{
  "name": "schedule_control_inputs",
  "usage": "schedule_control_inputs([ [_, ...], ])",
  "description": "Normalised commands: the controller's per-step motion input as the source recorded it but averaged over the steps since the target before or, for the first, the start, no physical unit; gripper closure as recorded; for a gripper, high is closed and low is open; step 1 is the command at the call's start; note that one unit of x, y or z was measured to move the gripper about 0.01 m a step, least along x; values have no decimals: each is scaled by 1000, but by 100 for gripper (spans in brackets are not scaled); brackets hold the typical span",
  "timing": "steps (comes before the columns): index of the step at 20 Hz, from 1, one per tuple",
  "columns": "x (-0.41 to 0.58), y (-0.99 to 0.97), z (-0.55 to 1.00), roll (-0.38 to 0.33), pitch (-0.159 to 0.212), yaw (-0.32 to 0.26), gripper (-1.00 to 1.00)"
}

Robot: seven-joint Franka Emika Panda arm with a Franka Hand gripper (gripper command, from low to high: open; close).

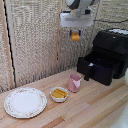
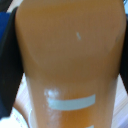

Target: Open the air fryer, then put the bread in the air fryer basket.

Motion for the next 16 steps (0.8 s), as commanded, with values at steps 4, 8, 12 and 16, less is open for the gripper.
schedule_control_inputs([
  [4, -304, -722, -17, 0, -5, -174, 100],
  [8, -301, -466, -96, 0, -22, -279, 100],
  [12, -290, -486, -90, 0, -12, -273, 100],
  [16, -263, -765, -36, 0, -1, -162, 100],
])
